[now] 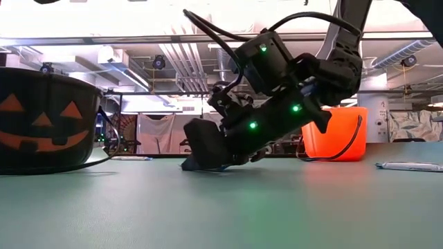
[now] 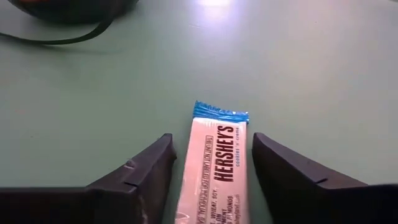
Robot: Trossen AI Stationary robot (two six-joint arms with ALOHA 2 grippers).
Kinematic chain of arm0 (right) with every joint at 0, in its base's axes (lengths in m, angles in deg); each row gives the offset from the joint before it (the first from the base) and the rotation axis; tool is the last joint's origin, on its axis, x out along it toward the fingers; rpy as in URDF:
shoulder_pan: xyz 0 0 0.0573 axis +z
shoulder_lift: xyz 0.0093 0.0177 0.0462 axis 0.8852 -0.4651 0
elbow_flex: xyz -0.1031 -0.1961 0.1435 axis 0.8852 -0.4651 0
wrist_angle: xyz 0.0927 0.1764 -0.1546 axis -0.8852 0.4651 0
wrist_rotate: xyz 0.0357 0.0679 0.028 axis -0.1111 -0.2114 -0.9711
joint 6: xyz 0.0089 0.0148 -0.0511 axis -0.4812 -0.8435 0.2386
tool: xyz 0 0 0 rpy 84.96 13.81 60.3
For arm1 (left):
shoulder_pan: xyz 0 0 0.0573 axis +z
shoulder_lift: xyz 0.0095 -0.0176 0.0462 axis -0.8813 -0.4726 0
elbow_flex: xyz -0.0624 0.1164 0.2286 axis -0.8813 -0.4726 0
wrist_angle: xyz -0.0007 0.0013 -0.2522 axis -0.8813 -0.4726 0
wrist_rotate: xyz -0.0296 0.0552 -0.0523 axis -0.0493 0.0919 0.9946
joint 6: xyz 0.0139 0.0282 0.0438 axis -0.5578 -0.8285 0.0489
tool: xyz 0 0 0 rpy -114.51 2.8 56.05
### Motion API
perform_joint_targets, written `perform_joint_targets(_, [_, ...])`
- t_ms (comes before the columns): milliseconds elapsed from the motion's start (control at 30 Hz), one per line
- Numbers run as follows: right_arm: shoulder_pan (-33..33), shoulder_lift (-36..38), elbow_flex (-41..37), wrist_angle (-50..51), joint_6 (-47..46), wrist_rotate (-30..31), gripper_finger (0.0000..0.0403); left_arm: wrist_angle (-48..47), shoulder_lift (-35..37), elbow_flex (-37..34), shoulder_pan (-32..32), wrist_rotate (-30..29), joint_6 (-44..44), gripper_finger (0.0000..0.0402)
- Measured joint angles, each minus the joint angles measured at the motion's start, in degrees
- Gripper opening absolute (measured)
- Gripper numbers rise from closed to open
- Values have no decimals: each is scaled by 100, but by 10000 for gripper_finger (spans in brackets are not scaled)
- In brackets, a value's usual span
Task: Sort candy by brand, put in halloween buckets
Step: Put the white chocolate into the orange bucket
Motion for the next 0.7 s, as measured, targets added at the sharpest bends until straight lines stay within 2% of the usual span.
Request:
perform_joint_targets(200, [-34, 48, -82, 8, 236, -109, 150, -360, 45, 0, 0, 9, -28, 0])
perform_joint_targets(400, [-26, 503, -56, 408, 384, -365, 108, -550, 249, 143, 140, 189, -2, 0])
perform_joint_targets(533, [-16, 981, -69, 754, 382, -404, 103, -623, 442, 201, 280, 185, -59, 0])
perform_joint_targets(700, [-23, 2083, -62, 1641, 361, -313, 107, -715, 590, 352, 689, 555, -44, 0])
